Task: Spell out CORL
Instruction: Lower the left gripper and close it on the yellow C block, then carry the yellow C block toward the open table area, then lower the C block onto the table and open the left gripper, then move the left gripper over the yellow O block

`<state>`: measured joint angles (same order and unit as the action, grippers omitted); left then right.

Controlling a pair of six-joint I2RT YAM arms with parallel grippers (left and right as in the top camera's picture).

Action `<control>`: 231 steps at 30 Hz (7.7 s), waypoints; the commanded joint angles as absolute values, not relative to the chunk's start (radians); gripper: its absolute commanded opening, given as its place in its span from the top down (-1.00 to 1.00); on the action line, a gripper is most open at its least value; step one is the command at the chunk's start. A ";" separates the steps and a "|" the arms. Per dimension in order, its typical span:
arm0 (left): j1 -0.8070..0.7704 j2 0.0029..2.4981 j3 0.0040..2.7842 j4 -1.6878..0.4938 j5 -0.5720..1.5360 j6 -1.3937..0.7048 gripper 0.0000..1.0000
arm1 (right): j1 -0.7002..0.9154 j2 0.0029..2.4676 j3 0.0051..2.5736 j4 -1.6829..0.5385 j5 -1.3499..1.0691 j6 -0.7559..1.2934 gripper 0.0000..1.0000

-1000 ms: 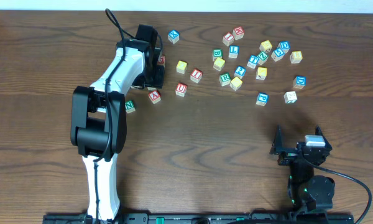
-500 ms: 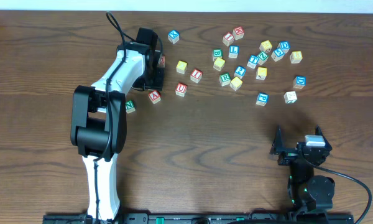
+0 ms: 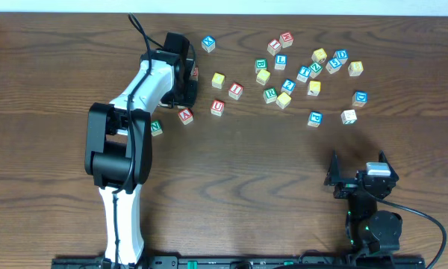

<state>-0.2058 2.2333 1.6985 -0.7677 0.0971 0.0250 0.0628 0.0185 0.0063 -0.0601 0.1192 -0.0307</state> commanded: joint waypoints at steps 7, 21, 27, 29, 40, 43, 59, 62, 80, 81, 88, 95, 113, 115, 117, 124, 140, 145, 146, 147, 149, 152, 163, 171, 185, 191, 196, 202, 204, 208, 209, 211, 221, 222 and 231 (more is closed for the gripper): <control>-0.209 2.244 1.691 -0.772 0.078 0.026 0.47 | 0.060 0.016 0.006 -0.064 0.113 -0.039 -0.99; -0.209 2.175 1.694 -0.806 0.077 0.026 0.57 | 0.060 0.016 0.006 -0.064 0.113 -0.039 -0.99; -0.209 1.995 1.695 -0.818 0.078 0.025 0.63 | 0.060 0.016 0.006 -0.064 0.113 -0.039 -0.99; -0.209 1.914 1.695 -0.837 0.078 0.024 0.63 | 0.060 0.016 0.006 -0.064 0.113 -0.039 -0.98; -0.244 1.598 1.692 -1.098 0.123 -0.054 0.82 | 0.060 0.016 0.006 -0.064 0.113 -0.039 -0.99; -0.299 1.547 1.662 -1.146 0.122 -0.054 0.85 | 0.060 0.016 0.006 -0.064 0.113 -0.039 -0.98; -0.517 1.340 0.887 -0.561 0.083 -0.444 0.85 | 0.060 0.016 0.006 -0.064 0.113 -0.039 -0.98; -0.537 1.382 0.872 -0.537 -0.020 -0.502 0.85 | 0.060 0.016 0.006 -0.064 0.113 -0.039 -0.98; -0.543 1.689 0.941 -0.440 -0.033 -0.493 0.85 | 0.060 0.016 0.006 -0.064 0.113 -0.039 -0.99; -0.543 1.691 0.945 -0.440 -0.034 -0.491 0.85 | 0.060 0.016 0.006 -0.064 0.113 -0.039 -0.99; -0.543 1.691 0.982 -0.439 -0.035 -0.461 0.86 | 0.060 0.016 0.006 -0.064 0.113 -0.039 -0.99; -0.543 1.699 1.001 -0.426 -0.038 -0.445 0.85 | 0.060 0.016 0.006 -0.064 0.113 -0.039 -0.99; -0.543 1.741 1.001 -0.475 -0.037 -0.378 0.85 | 0.060 0.016 0.006 -0.064 0.113 -0.039 -0.99; -0.543 1.742 1.001 -0.487 -0.035 -0.377 0.85 | 0.060 0.016 0.006 -0.064 0.113 -0.039 -0.99; -0.542 1.742 1.001 -0.492 -0.034 -0.374 0.85 | 0.060 0.016 0.006 -0.064 0.113 -0.039 -0.99; -0.539 1.745 1.022 -0.495 -0.035 -0.359 0.85 | 0.060 0.016 0.006 -0.064 0.113 -0.039 -0.99; -0.539 1.796 1.031 -0.487 -0.035 -0.356 0.85 | 0.060 0.017 0.006 -0.064 0.113 -0.039 -0.99; -0.540 1.821 1.034 -0.488 -0.034 -0.356 0.85 | 0.060 0.017 0.006 -0.064 0.113 -0.039 -0.99; -0.540 1.821 1.040 -0.489 -0.034 -0.356 0.85 | 0.060 0.017 0.006 -0.064 0.113 -0.039 -0.99; -0.540 1.821 1.047 -0.489 -0.034 -0.356 0.85 | 0.060 0.017 0.006 -0.064 0.113 -0.039 -0.99; -0.540 1.821 1.054 -0.489 -0.034 -0.356 0.85 | 0.060 0.017 0.006 -0.064 0.113 -0.039 -0.99; -0.540 1.821 1.058 -0.489 -0.033 -0.356 0.85 | 0.060 0.018 0.006 -0.064 0.113 -0.039 -0.99; -0.540 1.821 1.063 -0.508 -0.030 -0.356 0.45 | 0.060 0.018 0.006 -0.064 0.113 -0.039 -0.99; -0.540 1.816 1.099 -0.542 -0.030 -0.356 0.32 | 0.060 0.018 0.006 -0.064 0.113 -0.039 -0.99; -0.540 1.816 1.104 -0.545 -0.030 -0.356 0.19 | 0.060 0.018 0.006 -0.064 0.113 -0.039 -0.99; -0.540 1.816 1.113 -0.545 -0.030 -0.348 0.03 | 0.060 0.018 0.006 -0.064 0.113 -0.039 -0.99; -0.540 1.816 1.169 -0.570 -0.027 -0.342 -0.13 | 0.060 0.018 0.006 -0.064 0.113 -0.039 -0.99; -0.540 1.816 1.277 -0.649 0.007 -0.280 -0.36 | 0.060 0.018 0.006 -0.064 0.113 -0.039 -0.99; -0.540 1.816 1.307 -0.663 0.007 -0.263 -0.44 | 0.060 0.018 0.006 -0.064 0.113 -0.039 -0.99; -0.540 1.816 1.392 -0.709 0.007 -0.194 -0.67 | 0.060 0.018 0.006 -0.064 0.113 -0.039 -0.99; -0.538 1.816 1.410 -0.718 0.008 -0.180 -0.69 | 0.060 0.018 0.006 -0.064 0.113 -0.039 -0.99; -0.527 1.818 1.460 -0.749 0.017 -0.120 -0.86 | 0.060 0.018 0.006 -0.064 0.113 -0.039 -0.98; -0.374 2.027 1.874 -1.012 0.054 -0.013 -0.92 | 0.060 0.018 0.006 -0.064 0.113 -0.039 -0.99; -0.368 2.074 1.936 -1.050 0.061 0.004 -0.92 | 0.060 0.018 0.006 -0.064 0.113 -0.039 -0.98; -0.366 2.318 2.228 -1.104 0.101 0.060 -0.92 | 0.060 0.018 0.006 -0.064 0.113 -0.039 -0.99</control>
<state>-0.3649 2.2910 2.1761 -1.1084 0.0715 0.0170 0.0628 0.0193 0.0063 -0.0601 0.1192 -0.0307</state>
